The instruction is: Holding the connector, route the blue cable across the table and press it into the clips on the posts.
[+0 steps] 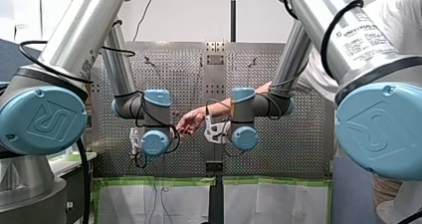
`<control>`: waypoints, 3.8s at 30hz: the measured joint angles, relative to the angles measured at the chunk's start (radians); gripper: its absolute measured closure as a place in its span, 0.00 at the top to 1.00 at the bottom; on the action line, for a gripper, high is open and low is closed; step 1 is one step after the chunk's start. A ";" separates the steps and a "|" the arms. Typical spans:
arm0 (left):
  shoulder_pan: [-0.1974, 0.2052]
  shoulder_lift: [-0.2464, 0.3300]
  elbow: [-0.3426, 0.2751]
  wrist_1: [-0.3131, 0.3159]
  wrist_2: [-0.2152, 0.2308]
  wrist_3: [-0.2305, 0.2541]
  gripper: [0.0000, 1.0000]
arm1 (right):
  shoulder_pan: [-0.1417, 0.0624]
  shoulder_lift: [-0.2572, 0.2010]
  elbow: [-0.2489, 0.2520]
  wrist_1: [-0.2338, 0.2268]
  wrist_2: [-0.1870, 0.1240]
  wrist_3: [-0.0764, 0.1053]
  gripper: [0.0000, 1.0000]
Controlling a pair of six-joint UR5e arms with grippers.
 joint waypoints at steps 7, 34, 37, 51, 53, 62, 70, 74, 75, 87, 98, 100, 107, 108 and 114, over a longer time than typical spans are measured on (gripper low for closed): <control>0.000 0.000 0.000 0.000 0.000 0.000 1.00 | 0.000 0.000 0.000 0.000 0.000 0.000 0.00; 0.000 0.000 0.000 0.000 0.000 0.000 1.00 | 0.000 0.000 0.000 0.000 0.000 0.000 0.00; 0.000 0.000 0.000 0.000 0.000 0.000 1.00 | 0.000 0.000 0.000 0.000 0.000 0.000 0.00; 0.000 0.000 0.000 0.000 0.000 0.000 0.02 | 0.000 0.000 0.000 0.000 0.000 0.000 0.00; 0.000 0.000 0.000 0.000 0.000 0.000 0.02 | 0.000 0.000 0.000 0.000 0.000 0.000 0.00; 0.000 0.000 0.000 0.000 0.000 0.000 0.02 | 0.000 0.000 0.000 0.000 0.000 0.000 0.00; 0.000 0.000 0.000 0.000 0.000 0.000 0.02 | 0.000 0.000 0.000 0.000 0.000 0.000 0.00; 0.000 0.000 0.000 0.000 0.000 0.000 0.02 | 0.000 0.000 0.000 0.000 0.000 0.000 0.00; 0.000 0.000 0.000 0.000 0.000 0.000 0.02 | 0.000 0.000 0.000 0.000 0.000 0.000 0.00; 0.000 0.000 0.000 0.000 0.000 0.000 0.02 | 0.000 0.000 0.000 0.000 0.000 0.000 0.00; 0.000 0.000 0.000 0.000 0.000 0.000 0.02 | 0.000 0.000 0.000 0.000 0.000 0.000 0.00; 0.000 0.000 0.000 0.000 0.000 0.000 0.02 | 0.000 0.000 0.000 0.000 0.000 0.000 0.00; 0.000 0.000 0.000 0.000 0.000 0.000 0.02 | 0.000 0.000 0.000 0.000 0.000 0.000 0.00; 0.000 0.000 0.000 0.000 0.000 0.000 0.02 | 0.000 0.000 0.000 0.000 0.000 0.000 0.00; 0.000 0.000 0.000 0.000 0.000 0.000 0.02 | 0.000 0.000 0.000 0.000 0.000 0.000 0.00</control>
